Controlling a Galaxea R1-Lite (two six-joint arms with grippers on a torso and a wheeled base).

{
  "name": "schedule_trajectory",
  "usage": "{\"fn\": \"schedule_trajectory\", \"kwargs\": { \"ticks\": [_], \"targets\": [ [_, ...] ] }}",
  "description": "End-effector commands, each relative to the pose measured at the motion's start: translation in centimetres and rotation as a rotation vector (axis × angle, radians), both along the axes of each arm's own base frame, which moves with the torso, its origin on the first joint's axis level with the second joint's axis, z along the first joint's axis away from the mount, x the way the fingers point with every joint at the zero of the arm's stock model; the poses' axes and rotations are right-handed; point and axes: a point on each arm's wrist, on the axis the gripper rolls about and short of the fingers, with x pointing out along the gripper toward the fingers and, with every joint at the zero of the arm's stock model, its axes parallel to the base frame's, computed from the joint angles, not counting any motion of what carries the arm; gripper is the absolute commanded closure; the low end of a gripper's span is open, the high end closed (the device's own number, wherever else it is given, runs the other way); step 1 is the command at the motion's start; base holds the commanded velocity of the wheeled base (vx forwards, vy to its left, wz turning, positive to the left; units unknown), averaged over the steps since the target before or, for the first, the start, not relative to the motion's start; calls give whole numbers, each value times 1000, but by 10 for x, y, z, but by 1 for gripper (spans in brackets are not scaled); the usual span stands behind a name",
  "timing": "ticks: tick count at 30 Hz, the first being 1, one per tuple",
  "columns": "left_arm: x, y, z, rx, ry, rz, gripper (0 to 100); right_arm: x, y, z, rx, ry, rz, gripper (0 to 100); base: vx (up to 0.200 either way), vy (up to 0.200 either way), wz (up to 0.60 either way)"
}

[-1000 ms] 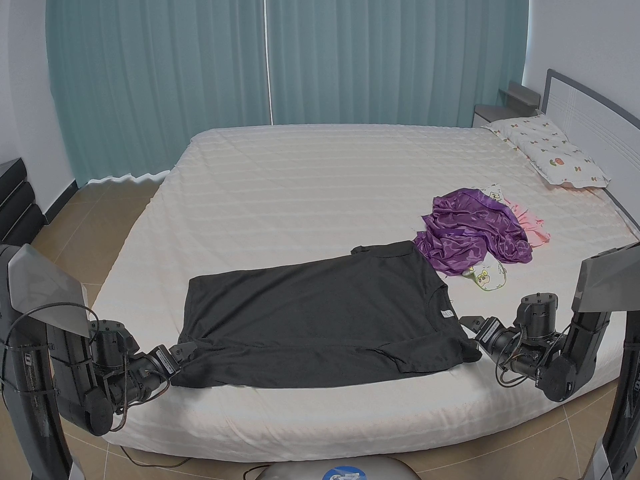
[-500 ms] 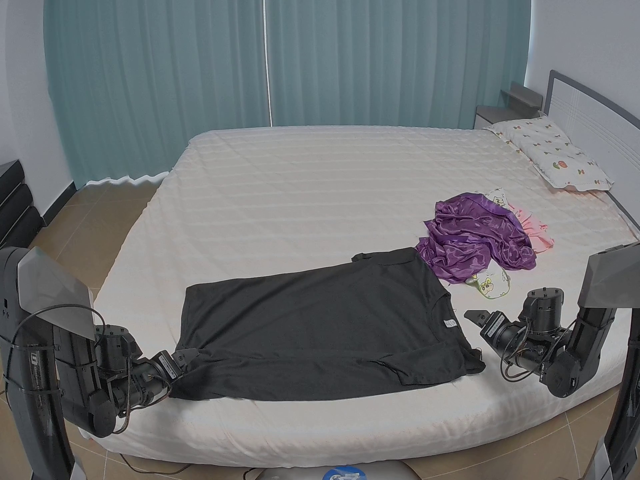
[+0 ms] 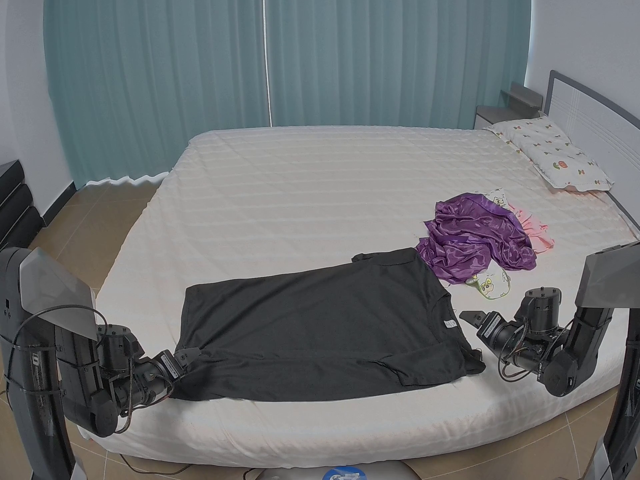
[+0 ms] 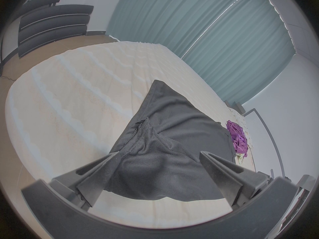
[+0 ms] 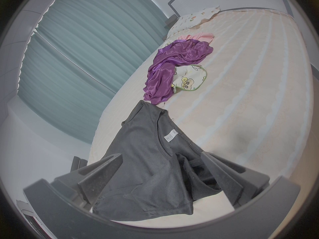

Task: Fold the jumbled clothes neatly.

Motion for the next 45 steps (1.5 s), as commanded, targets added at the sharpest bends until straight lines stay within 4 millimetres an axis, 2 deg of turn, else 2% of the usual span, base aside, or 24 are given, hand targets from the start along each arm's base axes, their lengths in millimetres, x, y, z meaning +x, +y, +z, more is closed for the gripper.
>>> {"fn": "schedule_trajectory", "kwargs": {
  "ticks": [1, 4, 7, 11, 12, 13, 15, 18, 20, 21, 27, 32, 45],
  "targets": [
    [12, 1, 8, -9, -76, 14, 0, 1, 1, 0, -10, -8, 24, 0, 0, 0, 0],
    [25, 1, 12, 8, -129, 29, 0, 4, 1, 1, -19, -17, 37, 0, 0, 0, 0],
    [46, 1, 16, 60, -204, 25, 0, 4, 2, 0, -24, -15, 43, 0, 0, 0, 0],
    [72, 0, 16, 86, -208, 10, 0, 4, 2, -2, -25, -11, 41, 0, 0, 0, 0],
    [87, -1, 16, 87, -198, 9, 0, 4, 1, -1, -24, -14, 40, 0, 0, 0, 0],
    [89, -1, 16, 88, -196, 9, 0, 4, 1, -1, -24, -14, 40, 0, 0, 0, 0],
    [125, 3, 13, 93, -182, 22, 0, 4, 1, 1, -37, -22, 47, 0, 0, 0, 0],
    [157, 9, 4, 136, -191, 15, 0, 4, 1, -1, -68, -21, 67, 0, 0, 0, 0],
    [162, 9, 2, 152, -195, 8, 0, 4, 1, -2, -71, -18, 70, 0, 0, 0, 0],
    [180, 10, -7, 213, -210, -17, 0, 4, 1, -2, -70, -19, 74, 0, 0, 0, 0],
    [216, 13, -31, 359, -214, -3, 0, 2, 2, -1, -74, -18, 81, 0, 0, 0, 0],
    [230, 13, -41, 412, -226, 12, 0, 2, 2, -2, -79, -16, 83, 0, 0, 0, 0],
    [232, 15, -37, 410, -215, 12, 0, 2, 4, -3, -79, -15, 92, 0, 0, 0, 0]
  ]
}}
